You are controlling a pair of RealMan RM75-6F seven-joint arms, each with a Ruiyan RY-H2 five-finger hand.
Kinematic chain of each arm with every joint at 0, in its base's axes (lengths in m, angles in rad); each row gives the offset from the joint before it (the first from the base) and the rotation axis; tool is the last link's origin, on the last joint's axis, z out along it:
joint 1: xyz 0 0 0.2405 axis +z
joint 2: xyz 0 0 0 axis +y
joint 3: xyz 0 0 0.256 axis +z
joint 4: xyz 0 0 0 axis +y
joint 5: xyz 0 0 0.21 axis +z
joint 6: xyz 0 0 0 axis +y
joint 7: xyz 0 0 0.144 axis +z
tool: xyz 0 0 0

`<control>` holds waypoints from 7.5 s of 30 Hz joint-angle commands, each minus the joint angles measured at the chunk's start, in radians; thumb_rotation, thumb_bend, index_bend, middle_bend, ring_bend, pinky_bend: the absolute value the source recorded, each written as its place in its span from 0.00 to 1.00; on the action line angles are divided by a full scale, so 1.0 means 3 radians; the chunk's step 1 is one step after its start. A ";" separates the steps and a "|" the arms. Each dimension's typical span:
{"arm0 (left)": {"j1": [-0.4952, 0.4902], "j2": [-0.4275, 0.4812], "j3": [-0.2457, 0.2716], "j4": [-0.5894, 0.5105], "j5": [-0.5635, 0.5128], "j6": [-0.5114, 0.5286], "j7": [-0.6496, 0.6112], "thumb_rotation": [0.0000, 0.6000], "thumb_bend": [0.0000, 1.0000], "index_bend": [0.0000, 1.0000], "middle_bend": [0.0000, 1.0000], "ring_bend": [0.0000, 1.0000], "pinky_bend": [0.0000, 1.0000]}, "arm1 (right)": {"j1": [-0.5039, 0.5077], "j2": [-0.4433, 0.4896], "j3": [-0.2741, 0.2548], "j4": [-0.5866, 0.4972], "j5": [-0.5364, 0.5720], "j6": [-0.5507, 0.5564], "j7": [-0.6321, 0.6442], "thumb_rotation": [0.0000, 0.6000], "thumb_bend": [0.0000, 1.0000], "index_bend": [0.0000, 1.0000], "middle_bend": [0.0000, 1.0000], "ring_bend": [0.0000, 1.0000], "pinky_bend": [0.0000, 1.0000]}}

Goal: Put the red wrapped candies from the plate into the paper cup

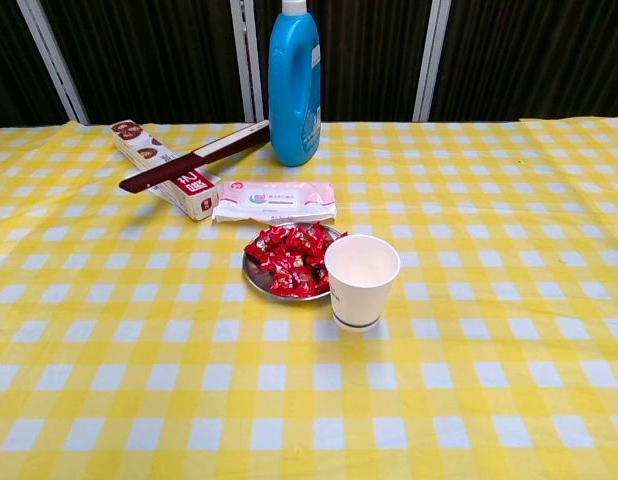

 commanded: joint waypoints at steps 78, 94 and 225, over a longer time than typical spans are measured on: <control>-0.3416 -0.2305 -0.1630 0.1298 -0.3783 -0.2765 0.2439 1.00 0.25 0.24 0.25 0.84 0.88 | 0.0087 0.0199 -0.0005 -0.0221 0.0162 -0.0274 0.0536 1.00 0.36 0.00 0.00 0.00 0.00; -0.3392 -0.2382 -0.1541 0.1502 -0.3433 -0.2657 0.2122 1.00 0.42 0.54 0.65 0.86 0.90 | 0.0085 0.0188 -0.0003 -0.0224 0.0165 -0.0259 0.0536 1.00 0.36 0.00 0.00 0.00 0.00; -0.3392 -0.2098 -0.1408 0.1150 -0.3595 -0.2442 0.1986 1.00 0.43 0.60 0.65 0.87 0.92 | 0.0090 0.0194 0.0007 -0.0255 0.0207 -0.0271 0.0574 1.00 0.36 0.00 0.00 0.00 0.00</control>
